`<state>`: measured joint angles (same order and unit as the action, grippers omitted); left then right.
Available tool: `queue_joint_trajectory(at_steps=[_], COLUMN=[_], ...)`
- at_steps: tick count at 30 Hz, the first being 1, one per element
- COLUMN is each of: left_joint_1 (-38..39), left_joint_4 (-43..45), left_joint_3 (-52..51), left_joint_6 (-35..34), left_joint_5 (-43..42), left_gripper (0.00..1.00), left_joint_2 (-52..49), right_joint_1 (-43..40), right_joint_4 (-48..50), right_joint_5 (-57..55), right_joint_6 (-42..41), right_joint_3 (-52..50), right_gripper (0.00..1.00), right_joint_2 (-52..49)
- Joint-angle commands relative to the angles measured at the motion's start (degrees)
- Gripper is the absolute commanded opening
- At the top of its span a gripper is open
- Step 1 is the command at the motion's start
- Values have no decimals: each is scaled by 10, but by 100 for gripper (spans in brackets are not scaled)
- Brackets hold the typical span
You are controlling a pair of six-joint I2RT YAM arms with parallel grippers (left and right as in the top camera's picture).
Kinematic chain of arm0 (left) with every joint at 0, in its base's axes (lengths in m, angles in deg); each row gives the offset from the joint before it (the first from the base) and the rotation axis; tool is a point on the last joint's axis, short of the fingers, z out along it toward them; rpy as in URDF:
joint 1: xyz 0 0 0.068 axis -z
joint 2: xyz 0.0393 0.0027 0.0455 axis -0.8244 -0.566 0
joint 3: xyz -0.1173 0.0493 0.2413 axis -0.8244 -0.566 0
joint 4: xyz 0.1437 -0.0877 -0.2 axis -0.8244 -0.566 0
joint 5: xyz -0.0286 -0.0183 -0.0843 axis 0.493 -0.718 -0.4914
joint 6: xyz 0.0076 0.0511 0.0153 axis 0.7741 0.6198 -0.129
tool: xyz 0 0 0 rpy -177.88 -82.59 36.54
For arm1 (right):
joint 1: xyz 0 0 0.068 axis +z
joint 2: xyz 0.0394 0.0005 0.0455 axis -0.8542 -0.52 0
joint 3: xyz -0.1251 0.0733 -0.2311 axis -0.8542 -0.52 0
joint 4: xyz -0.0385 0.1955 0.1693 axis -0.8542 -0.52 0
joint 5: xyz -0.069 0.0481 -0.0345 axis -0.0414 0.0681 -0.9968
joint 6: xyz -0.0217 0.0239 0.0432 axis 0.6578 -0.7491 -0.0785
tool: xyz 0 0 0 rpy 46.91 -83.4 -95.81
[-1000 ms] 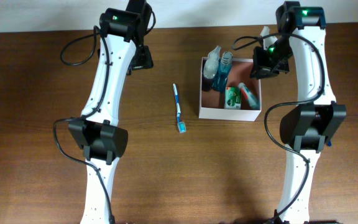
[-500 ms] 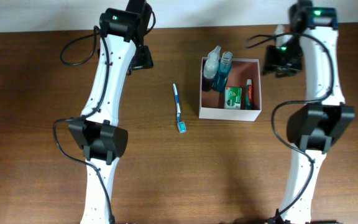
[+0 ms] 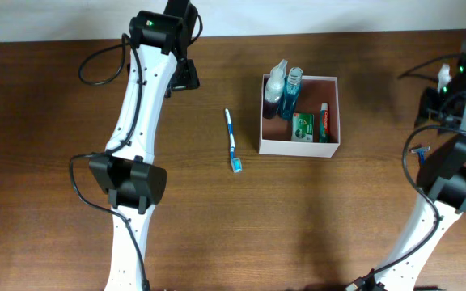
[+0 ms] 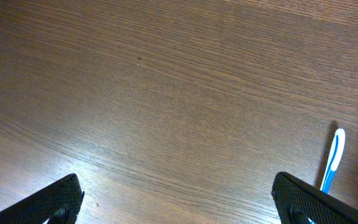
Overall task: Pack container
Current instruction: 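Move the right gripper right over the blue razor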
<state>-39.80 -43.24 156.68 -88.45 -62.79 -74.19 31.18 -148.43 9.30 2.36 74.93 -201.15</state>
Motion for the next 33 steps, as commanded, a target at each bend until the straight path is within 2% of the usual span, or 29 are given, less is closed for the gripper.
queue_joint_trajectory(at_steps=[1, 7, 18, 22, 25, 33], left_joint_1=[0, 0, 0, 0, 0, 0], left_joint_4=[0, 0, 0, 0, 0, 0], left_joint_3=[-3, -3, -3, -3, -3, -3], left_joint_6=[7, 7, 7, 7, 7, 7], left_joint_5=[6, 6, 6, 6, 6, 6], left_gripper=[99, 99, 99, 99, 99, 99], left_joint_2=[1, 1, 1, 1, 1, 1], right_joint_1=[-29, -70, -83, -71, -62, -60], right_joint_4=[-3, 25, 83, 73, 49, 20], right_joint_5=[2, -1, -7, -14, -16, 21], right_joint_6=[39, 57, 68, 69, 67, 69], right_joint_3=[-60, -139, -139, -139, -139, -157], right_gripper=[53, 55, 57, 73, 89, 93], right_joint_2=[18, 18, 18, 29, 59, 179])
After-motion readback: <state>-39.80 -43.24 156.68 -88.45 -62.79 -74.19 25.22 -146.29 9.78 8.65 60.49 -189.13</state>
